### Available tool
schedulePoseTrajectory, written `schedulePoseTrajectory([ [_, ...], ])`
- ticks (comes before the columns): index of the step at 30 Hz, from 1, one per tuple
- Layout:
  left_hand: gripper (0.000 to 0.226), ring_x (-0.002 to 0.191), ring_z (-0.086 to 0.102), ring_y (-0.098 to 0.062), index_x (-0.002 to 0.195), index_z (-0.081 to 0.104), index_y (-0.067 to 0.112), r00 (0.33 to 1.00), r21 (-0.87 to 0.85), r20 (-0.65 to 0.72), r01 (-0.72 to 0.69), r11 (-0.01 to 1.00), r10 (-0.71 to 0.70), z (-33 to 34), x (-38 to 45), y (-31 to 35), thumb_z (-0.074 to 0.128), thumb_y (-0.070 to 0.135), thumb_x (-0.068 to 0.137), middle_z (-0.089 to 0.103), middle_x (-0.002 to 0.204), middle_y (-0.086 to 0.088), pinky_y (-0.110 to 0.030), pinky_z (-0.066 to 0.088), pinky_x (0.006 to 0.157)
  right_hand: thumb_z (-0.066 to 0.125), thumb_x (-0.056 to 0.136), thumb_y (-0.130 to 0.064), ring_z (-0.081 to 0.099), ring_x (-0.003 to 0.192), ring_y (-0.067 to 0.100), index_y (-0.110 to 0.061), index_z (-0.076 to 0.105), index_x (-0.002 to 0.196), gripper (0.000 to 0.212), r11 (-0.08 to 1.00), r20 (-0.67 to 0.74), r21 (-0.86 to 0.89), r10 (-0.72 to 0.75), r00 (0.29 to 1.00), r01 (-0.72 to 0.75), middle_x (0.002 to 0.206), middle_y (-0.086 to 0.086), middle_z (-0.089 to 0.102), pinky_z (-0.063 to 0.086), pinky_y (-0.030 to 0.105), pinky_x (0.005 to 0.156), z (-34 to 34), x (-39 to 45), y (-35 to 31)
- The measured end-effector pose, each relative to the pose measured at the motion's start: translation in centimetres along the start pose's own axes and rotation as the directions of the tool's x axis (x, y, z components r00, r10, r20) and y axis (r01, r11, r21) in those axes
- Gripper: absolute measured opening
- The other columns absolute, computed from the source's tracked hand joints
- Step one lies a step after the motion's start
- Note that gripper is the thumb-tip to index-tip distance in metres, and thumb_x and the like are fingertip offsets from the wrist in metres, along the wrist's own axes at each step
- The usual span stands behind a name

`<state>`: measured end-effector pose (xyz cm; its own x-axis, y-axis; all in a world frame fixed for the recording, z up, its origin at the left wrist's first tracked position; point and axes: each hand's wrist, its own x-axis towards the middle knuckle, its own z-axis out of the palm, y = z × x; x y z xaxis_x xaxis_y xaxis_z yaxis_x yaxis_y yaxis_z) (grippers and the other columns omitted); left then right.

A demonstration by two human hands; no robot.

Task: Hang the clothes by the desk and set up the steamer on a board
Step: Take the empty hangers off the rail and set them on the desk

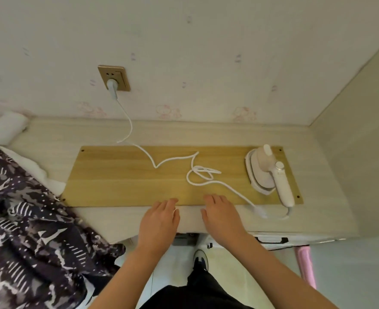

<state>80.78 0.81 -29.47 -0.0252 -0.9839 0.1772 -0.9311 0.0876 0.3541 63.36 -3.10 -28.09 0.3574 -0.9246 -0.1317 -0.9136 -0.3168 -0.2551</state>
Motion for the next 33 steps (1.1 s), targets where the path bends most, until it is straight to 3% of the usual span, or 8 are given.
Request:
schedulePoseTrajectory([
  [4, 0.027, 0.077, 0.064, -0.021, 0.108, 0.066, 0.012, 0.996, 0.023, 0.045, -0.076, 0.997, 0.075, -0.7, -3.6, -1.2, 0.070, 0.015, 0.081, 0.068, 0.079, 0.003, -0.035, 0.054, 0.057, 0.041, 0.098, -0.026, 0.049, 0.117, 0.027, -0.011, 0.045, 0.133, 0.038, 0.996, 0.003, 0.022, 0.085, 0.996, -0.085, 0.126, 0.007, 0.054, 0.040, 0.034, 0.098, 1.3, -4.4, -1.9],
  [8, 0.031, 0.080, 0.064, -0.024, 0.111, 0.065, 0.010, 0.983, 0.056, 0.091, -0.167, 0.984, 0.162, -1.9, -7.8, -2.5, 0.070, 0.016, 0.081, 0.069, 0.086, -0.001, -0.035, 0.054, 0.059, 0.036, 0.100, -0.028, 0.044, 0.121, 0.024, -0.012, 0.041, 0.135, 0.039, 0.981, 0.010, 0.033, 0.190, 0.982, -0.190, 0.130, 0.006, 0.051, 0.035, 0.030, 0.102, 2.4, -9.5, -4.0],
  [16, 0.039, 0.113, 0.060, -0.023, 0.123, 0.060, 0.011, 0.938, 0.018, 0.161, -0.315, 0.949, 0.308, -3.0, -14.8, -0.7, 0.066, 0.020, 0.085, 0.065, 0.118, -0.002, -0.037, 0.052, 0.093, 0.036, 0.102, -0.027, 0.022, 0.143, 0.028, -0.007, 0.028, 0.146, 0.049, 0.955, -0.010, 0.050, 0.293, 0.956, -0.292, 0.147, 0.010, 0.037, 0.015, 0.034, 0.117, 3.2, -19.9, -6.6],
  [19, 0.042, 0.119, 0.057, -0.024, 0.126, 0.060, 0.011, 0.907, -0.022, 0.183, -0.381, 0.924, 0.379, -2.7, -16.6, 1.4, 0.067, 0.021, 0.086, 0.064, 0.124, -0.003, -0.038, 0.049, 0.098, 0.049, 0.096, -0.026, 0.033, 0.138, 0.032, -0.004, 0.041, 0.139, 0.049, 0.940, -0.057, 0.043, 0.341, 0.938, -0.339, 0.140, 0.012, 0.048, 0.025, 0.040, 0.114, 3.7, -23.4, -6.6],
  [22, 0.043, 0.119, 0.058, -0.024, 0.123, 0.061, 0.010, 0.868, -0.064, 0.169, -0.463, 0.884, 0.467, -2.6, -18.1, 4.2, 0.071, 0.018, 0.082, 0.065, 0.122, -0.003, -0.037, 0.050, 0.097, 0.074, 0.079, -0.029, 0.059, 0.116, 0.032, -0.004, 0.061, 0.120, 0.050, 0.911, -0.109, 0.017, 0.412, 0.905, -0.413, 0.116, 0.009, 0.066, 0.047, 0.040, 0.097, 4.4, -26.8, -5.7],
  [24, 0.046, 0.119, 0.058, -0.024, 0.123, 0.061, 0.010, 0.836, -0.078, 0.163, -0.518, 0.852, 0.523, -2.4, -19.3, 6.1, 0.073, 0.017, 0.080, 0.065, 0.122, -0.003, -0.037, 0.049, 0.097, 0.077, 0.075, -0.029, 0.063, 0.110, 0.031, -0.005, 0.063, 0.116, 0.050, 0.894, -0.151, 0.022, 0.446, 0.882, -0.448, 0.110, 0.008, 0.068, 0.050, 0.039, 0.093, 4.5, -29.3, -5.1],
  [29, 0.050, 0.125, 0.054, -0.025, 0.130, 0.056, 0.008, 0.760, -0.117, 0.218, -0.602, 0.790, 0.612, -0.7, -23.1, 10.6, 0.070, 0.018, 0.083, 0.061, 0.129, -0.006, -0.039, 0.047, 0.101, 0.058, 0.092, -0.029, 0.047, 0.128, 0.032, -0.005, 0.049, 0.133, 0.049, 0.861, -0.176, 0.059, 0.508, 0.843, -0.506, 0.131, 0.012, 0.056, 0.033, 0.038, 0.110, 5.0, -36.3, -3.6],
  [33, 0.050, 0.128, 0.051, -0.022, 0.134, 0.054, 0.010, 0.709, -0.134, 0.264, -0.644, 0.753, 0.654, 0.5, -27.6, 15.0, 0.066, 0.021, 0.087, 0.059, 0.133, -0.003, -0.036, 0.041, 0.106, 0.048, 0.097, -0.030, 0.034, 0.138, 0.030, -0.006, 0.038, 0.142, 0.052, 0.837, -0.179, 0.095, 0.546, 0.818, -0.538, 0.143, 0.012, 0.045, 0.022, 0.036, 0.115, 5.6, -42.7, -2.1],
])
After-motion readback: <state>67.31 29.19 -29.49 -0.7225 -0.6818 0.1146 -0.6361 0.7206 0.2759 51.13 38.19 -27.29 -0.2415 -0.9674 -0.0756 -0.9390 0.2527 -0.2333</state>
